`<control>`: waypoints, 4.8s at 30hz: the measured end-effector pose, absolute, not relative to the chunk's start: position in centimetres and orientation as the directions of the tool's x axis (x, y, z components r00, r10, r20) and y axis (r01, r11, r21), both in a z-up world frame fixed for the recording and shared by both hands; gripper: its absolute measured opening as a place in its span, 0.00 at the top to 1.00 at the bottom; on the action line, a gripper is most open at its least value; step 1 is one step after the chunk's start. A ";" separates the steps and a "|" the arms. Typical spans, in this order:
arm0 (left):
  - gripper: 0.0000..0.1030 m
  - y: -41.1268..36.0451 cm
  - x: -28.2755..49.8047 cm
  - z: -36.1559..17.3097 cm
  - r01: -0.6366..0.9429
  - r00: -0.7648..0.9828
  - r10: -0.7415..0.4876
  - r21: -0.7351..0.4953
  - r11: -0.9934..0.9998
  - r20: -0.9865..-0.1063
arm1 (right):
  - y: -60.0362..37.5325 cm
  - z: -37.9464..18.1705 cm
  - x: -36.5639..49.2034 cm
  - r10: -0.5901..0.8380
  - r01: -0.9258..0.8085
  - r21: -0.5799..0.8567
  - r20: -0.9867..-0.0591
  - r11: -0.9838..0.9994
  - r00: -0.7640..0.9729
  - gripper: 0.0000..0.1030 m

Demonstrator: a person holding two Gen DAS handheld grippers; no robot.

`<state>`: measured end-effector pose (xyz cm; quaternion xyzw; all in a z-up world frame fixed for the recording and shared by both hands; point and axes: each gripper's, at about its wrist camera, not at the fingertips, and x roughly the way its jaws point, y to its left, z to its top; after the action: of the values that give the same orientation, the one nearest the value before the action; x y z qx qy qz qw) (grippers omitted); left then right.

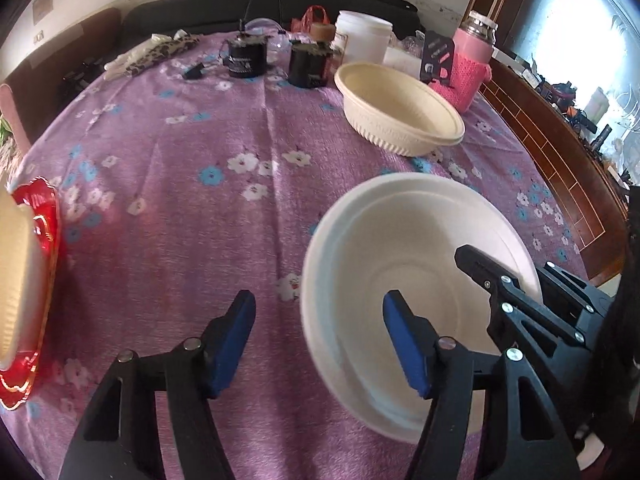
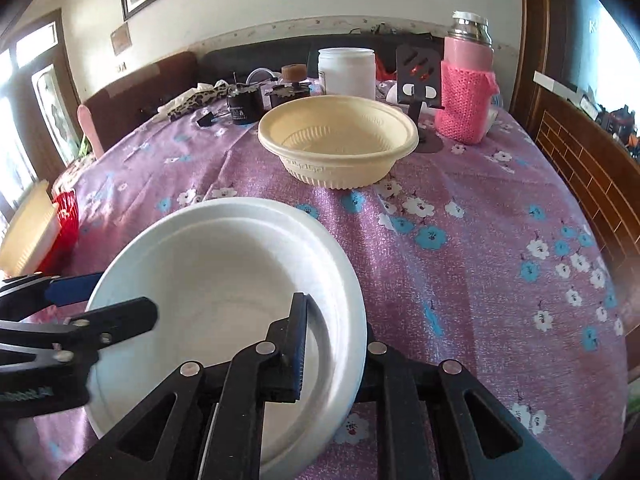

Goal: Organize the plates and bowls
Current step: 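Close the right gripper on the white bowl rim while the left gripper grips beside it, then carry the white bowl and lower it onto the handled beige bowl, then open both grippers and withdraw from the white bowl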

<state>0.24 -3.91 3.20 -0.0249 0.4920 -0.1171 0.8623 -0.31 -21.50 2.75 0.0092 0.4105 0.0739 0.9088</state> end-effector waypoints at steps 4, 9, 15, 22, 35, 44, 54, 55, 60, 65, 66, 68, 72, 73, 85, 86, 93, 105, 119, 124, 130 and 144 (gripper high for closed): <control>0.46 -4.7 0.5 2.6 0.185 0.476 -0.234 -0.164 0.969 -0.848 | -21.6 2.8 -0.7 0.134 -0.128 0.066 -0.752 0.990 0.645 0.87; 0.57 -5.6 0.6 1.8 0.202 0.456 -0.243 -0.167 0.965 -0.856 | -21.1 2.9 -1.1 0.105 -0.133 0.024 -0.749 0.991 0.654 0.87; 0.62 -6.1 0.5 1.4 0.214 0.450 -0.246 -0.164 0.963 -0.858 | -21.0 3.0 -1.3 0.102 -0.136 0.016 -0.748 0.991 0.655 0.87; 0.71 -5.8 0.7 1.4 0.210 0.452 -0.253 -0.173 0.962 -0.855 | -20.9 2.8 -1.2 0.095 -0.134 0.010 -0.751 0.991 0.653 0.87; 0.80 -5.7 0.8 1.2 0.212 0.464 -0.249 -0.166 0.963 -0.850 | -20.9 2.7 -1.2 0.089 -0.137 -0.002 -0.749 0.991 0.657 0.85; 0.84 -5.3 0.9 1.3 0.210 0.459 -0.261 -0.182 0.961 -0.849 | -20.9 2.6 -1.3 0.090 -0.144 -0.008 -0.746 0.990 0.660 0.86; 0.84 -3.6 -0.5 3.5 0.208 0.511 -0.278 -0.197 0.958 -0.813 | -20.1 4.3 -2.7 0.138 -0.166 0.024 -0.674 0.986 0.725 0.87; 0.84 -3.3 -0.7 3.9 0.205 0.519 -0.280 -0.201 0.958 -0.807 | -19.9 4.6 -2.9 0.142 -0.167 0.027 -0.665 0.986 0.733 0.87; 0.83 -1.1 -2.0 6.2 0.185 0.566 -0.285 -0.217 0.958 -0.774 | -18.7 6.2 -3.7 0.175 -0.165 0.075 -0.640 0.983 0.748 0.87; 0.83 2.0 -3.8 8.6 0.150 0.632 -0.259 -0.213 0.965 -0.730 | -15.9 8.3 -4.7 0.195 -0.188 0.078 -0.623 0.979 0.758 0.87; 0.83 2.8 -4.1 9.0 0.139 0.643 -0.255 -0.217 0.966 -0.723 | -14.9 9.1 -5.0 0.193 -0.197 0.061 -0.614 0.978 0.766 0.87; 0.83 4.7 -4.7 9.9 0.112 0.666 -0.246 -0.231 0.966 -0.704 | -13.2 10.4 -5.5 0.197 -0.218 0.039 -0.595 0.975 0.779 0.86; 0.83 9.3 -5.6 11.8 0.048 0.718 -0.207 -0.250 0.967 -0.664 | -8.8 13.0 -5.9 0.231 -0.273 0.011 -0.568 0.962 0.790 0.86; 0.83 10.3 -5.7 12.1 0.031 0.727 -0.196 -0.253 0.967 -0.658 | -7.7 13.4 -5.8 0.239 -0.285 0.006 -0.565 0.958 0.790 0.86; 0.83 21.6 -4.2 13.7 -0.162 0.752 -0.014 -0.205 0.965 -0.658 | 4.2 13.7 -2.3 0.375 -0.423 0.076 -0.623 0.903 0.687 0.86; 0.83 22.2 -3.9 13.4 -0.171 0.747 -0.012 -0.209 0.963 -0.664 | 4.9 13.5 -2.0 0.377 -0.427 0.079 -0.632 0.901 0.678 0.86; 0.83 24.7 -2.8 10.8 -0.205 0.710 -0.012 -0.223 0.953 -0.704 | 7.8 11.1 0.2 0.372 -0.434 0.093 -0.690 0.896 0.620 0.86; 0.83 26.9 -1.8 8.8 -0.236 0.675 -0.010 -0.229 0.944 -0.738 | 10.1 8.6 1.5 0.377 -0.452 0.105 -0.733 0.886 0.567 0.86; 0.30 26.4 -3.5 11.8 -0.212 0.760 0.017 -0.224 0.951 -0.649 | 10.1 9.4 0.6 0.380 -0.444 0.091 -0.683 0.891 0.623 0.55; 0.26 27.0 -4.4 13.2 -0.208 0.800 0.004 -0.271 0.940 -0.600 | 8.8 11.2 -0.8 0.373 -0.416 0.085 -0.628 0.905 0.683 0.49; 0.26 25.9 -6.2 13.8 -0.154 0.825 -0.029 -0.275 0.949 -0.565 | 5.3 13.2 -4.2 0.320 -0.357 0.052 -0.575 0.933 0.753 0.40; 0.21 22.2 -10.2 14.6 -0.061 0.850 -0.074 -0.236 0.970 -0.522 | -1.0 11.7 -9.0 0.255 -0.256 0.088 -0.614 0.963 0.747 0.34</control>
<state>-10.16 22.16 14.57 -0.1228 0.2741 -0.0033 0.9538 -9.04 -1.00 11.67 -0.0008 0.3282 0.1368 0.9347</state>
